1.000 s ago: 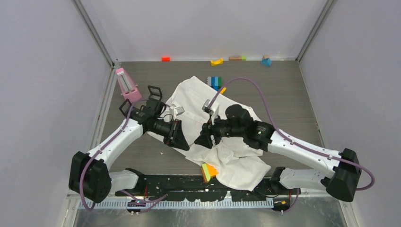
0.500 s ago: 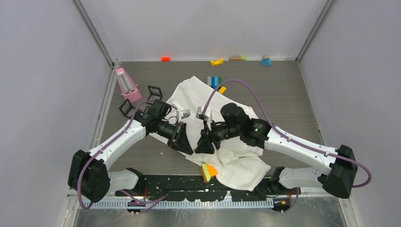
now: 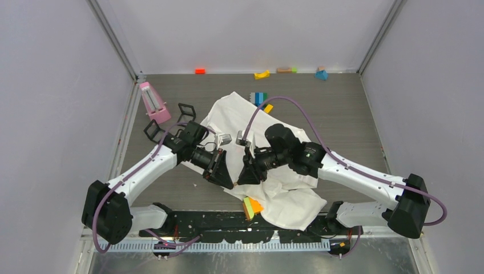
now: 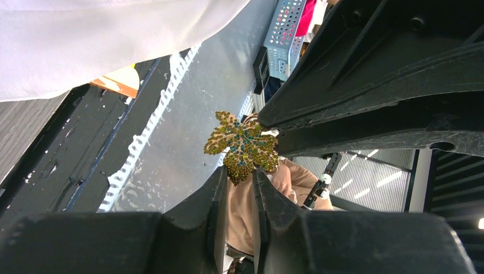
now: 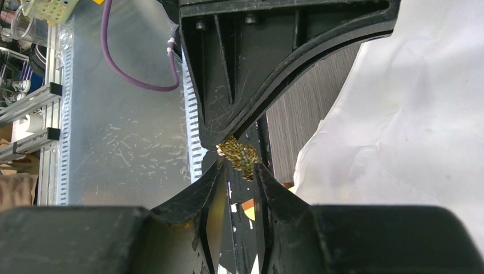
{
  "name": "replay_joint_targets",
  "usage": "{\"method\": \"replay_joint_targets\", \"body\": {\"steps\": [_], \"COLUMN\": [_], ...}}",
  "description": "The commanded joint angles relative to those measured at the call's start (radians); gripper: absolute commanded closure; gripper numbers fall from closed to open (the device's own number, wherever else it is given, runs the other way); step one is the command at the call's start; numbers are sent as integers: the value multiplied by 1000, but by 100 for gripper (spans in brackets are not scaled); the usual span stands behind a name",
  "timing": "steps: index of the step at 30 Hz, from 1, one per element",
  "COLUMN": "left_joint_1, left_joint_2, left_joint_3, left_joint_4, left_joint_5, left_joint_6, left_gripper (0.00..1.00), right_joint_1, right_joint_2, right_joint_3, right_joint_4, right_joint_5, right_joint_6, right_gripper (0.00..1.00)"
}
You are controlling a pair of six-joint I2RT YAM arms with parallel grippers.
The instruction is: Pin the brooch onto the clothing
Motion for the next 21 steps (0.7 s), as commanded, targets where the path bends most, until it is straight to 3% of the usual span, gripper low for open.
{"method": "replay_joint_targets", "body": {"steps": [1,8,12,14,16,21], "left_joint_1": [-8,-11,-11,-11,-9,17], "left_joint_2": [-4,-1,1,0,-3,-49], "left_joint_3": [16,16,18,27,31,-12], "left_joint_4": [31,42,49,56,74,225], "left_joint_5": [59,65,61,48,20,-72], "left_joint_6": [-21,-30,-30,-31,-25,-61], "left_gripper": [100,100,100,98,83,28], "right_joint_1": [8,8,8,8,8,8], "right_joint_2": [22,44,47,46,32,-99], "right_joint_3": [42,44,44,39,19,-157], "right_joint_4": [24,30,30,40,74,354], "right_joint_5": [-56,-69,-69,-54,29,326], "right_joint_6": [-11,-9,-6,8,48,187], "right_gripper": [72,77,96,99,99,99]}}
